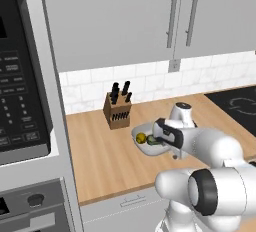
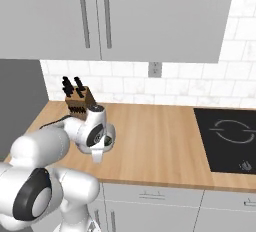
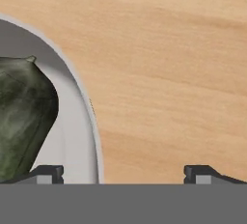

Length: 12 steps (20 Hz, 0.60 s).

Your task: Take the meat container that has the steak and place it on the second highest rack of the freezer. Then take the vegetable container that has the cucumber and lemon and place it on the highest rack of the freezer.

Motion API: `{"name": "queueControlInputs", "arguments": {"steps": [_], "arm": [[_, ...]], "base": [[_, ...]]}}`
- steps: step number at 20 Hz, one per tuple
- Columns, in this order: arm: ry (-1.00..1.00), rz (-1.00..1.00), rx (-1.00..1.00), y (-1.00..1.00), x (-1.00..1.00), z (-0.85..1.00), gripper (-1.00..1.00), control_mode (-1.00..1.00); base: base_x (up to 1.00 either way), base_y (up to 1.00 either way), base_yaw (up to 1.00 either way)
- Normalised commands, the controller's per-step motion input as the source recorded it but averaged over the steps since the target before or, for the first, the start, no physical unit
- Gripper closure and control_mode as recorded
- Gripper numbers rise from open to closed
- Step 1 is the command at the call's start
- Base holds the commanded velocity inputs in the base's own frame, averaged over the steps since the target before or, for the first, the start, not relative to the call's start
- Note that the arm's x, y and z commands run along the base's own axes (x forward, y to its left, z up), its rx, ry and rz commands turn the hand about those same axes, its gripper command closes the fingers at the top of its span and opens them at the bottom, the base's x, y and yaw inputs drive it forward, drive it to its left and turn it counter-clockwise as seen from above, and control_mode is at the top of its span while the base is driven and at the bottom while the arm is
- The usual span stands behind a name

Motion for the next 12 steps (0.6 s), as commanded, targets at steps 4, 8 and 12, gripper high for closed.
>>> {"name": "queueControlInputs", "arguments": {"steps": [4,8,12], "arm": [[-0.16,0.0,0.0,0.28,0.0,-0.06,-1.0,-1.0],[-0.03,0.01,0.0,0.38,0.0,-0.29,-1.0,-1.0],[0.0,0.05,0.0,0.08,-0.03,-0.49,-1.0,-1.0]], "base": [[0.0,0.0,0.0],[0.0,0.0,0.0],[0.0,0.0,0.0]]}}
